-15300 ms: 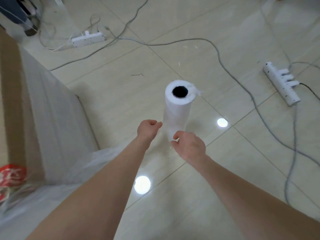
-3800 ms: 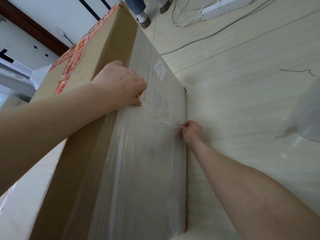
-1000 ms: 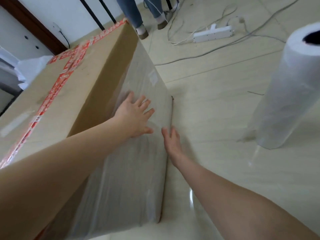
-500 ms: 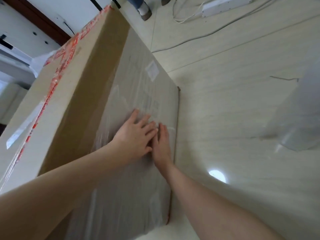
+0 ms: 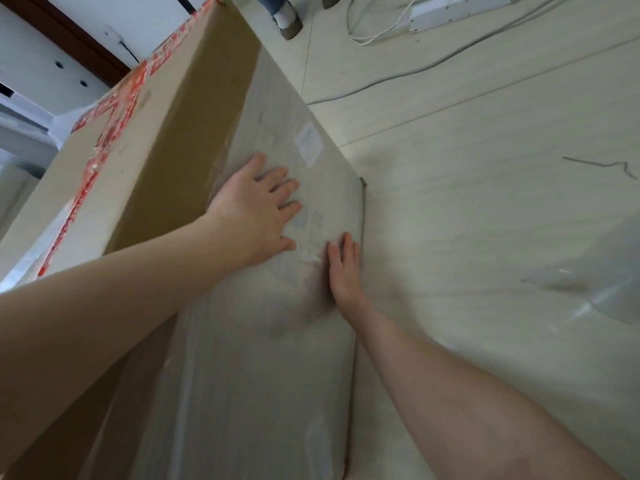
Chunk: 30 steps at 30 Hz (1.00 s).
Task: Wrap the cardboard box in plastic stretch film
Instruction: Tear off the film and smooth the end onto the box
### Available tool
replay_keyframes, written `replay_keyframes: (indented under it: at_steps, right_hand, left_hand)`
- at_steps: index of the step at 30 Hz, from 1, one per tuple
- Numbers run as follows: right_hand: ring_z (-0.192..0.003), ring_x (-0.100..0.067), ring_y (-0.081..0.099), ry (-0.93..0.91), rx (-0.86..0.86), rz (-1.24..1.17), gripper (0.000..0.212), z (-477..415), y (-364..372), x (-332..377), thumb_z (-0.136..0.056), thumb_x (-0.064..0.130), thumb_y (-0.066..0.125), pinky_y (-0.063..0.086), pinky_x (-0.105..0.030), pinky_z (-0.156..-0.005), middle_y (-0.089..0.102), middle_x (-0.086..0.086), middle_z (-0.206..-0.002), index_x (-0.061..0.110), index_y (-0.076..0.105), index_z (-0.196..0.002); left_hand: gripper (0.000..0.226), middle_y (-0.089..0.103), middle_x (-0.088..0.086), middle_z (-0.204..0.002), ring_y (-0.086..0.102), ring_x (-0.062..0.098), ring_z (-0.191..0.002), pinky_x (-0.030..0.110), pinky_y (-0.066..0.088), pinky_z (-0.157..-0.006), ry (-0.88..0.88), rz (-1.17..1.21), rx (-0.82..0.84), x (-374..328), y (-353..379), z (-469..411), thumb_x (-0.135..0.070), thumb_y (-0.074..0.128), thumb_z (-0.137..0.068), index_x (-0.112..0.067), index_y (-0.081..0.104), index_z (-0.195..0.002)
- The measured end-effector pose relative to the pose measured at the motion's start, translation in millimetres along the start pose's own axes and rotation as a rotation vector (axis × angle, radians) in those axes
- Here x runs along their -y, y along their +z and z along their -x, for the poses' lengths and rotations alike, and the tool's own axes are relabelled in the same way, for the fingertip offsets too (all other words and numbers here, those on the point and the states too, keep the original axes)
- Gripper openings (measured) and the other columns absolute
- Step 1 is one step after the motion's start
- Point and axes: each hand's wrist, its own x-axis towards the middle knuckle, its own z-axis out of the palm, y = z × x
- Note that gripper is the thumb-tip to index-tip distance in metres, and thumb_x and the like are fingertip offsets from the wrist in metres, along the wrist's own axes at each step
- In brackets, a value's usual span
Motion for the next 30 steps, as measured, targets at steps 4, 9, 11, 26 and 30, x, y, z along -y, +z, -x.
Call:
replay_keyframes:
  at_steps: [4,9,11,26,30]
  right_hand:
    - [-0.146,-0.021,0.009,-0.014,0.005,0.001,0.056,-20.3,-6.8,-1.4,-0.102,0.033,0.030,0.003,-0.027,-0.116,0.012,-0.012,-0.158,0.007,0.016,-0.149]
    - [-0.134,-0.030,0.035,0.042,-0.265,0.026,0.047,-24.0,-23.3,3.0,-0.102,0.027,0.033,0.024,-0.031,-0.109,0.039,-0.020,-0.144,0.000,0.037,-0.140]
    - [-0.135,-0.027,0.034,0.011,-0.331,0.024,0.045,-6.8,-20.9,1.4,-0.101,0.023,0.034,0.023,-0.028,-0.109,0.038,-0.018,-0.145,0.003,0.037,-0.141]
    - [-0.140,-0.031,0.025,-0.062,0.012,0.079,0.050,-6.2,-13.5,8.6,-0.102,0.027,0.030,0.016,-0.035,-0.115,0.030,-0.020,-0.149,-0.001,0.029,-0.143]
    - [-0.144,-0.024,0.015,-0.006,-0.077,0.063,0.057,9.2,-16.6,8.9,-0.101,0.037,0.029,0.011,-0.030,-0.116,0.017,-0.014,-0.156,0.007,0.020,-0.148]
  left_hand:
    - [0.062,-0.004,0.007,-0.160,-0.003,0.028,-0.146,0.050,-0.002,-0.116,-0.060,0.024,-0.015,4.7,-3.7,-1.8,-0.051,0.009,-0.098,-0.020,0.003,-0.152]
    - [0.052,0.012,0.016,-0.157,0.008,0.030,-0.145,0.046,0.004,-0.117,-0.150,0.103,-0.118,5.0,-15.7,-4.3,-0.019,0.016,-0.097,-0.003,0.020,-0.147]
    - [0.048,0.028,0.018,-0.150,0.022,0.030,-0.140,0.043,0.015,-0.114,-0.037,0.142,-0.196,-12.6,-19.3,-5.9,-0.016,0.021,-0.097,-0.002,0.031,-0.142]
    - [0.065,0.001,0.004,-0.160,0.002,0.022,-0.147,0.046,0.001,-0.117,0.076,0.008,0.074,-12.6,-8.0,-18.1,-0.051,0.015,-0.099,-0.013,0.006,-0.152]
    - [0.065,0.000,0.006,-0.160,-0.001,0.022,-0.147,0.047,-0.002,-0.117,0.092,0.076,-0.027,-7.8,-12.5,-1.3,-0.049,0.014,-0.099,-0.012,0.004,-0.151]
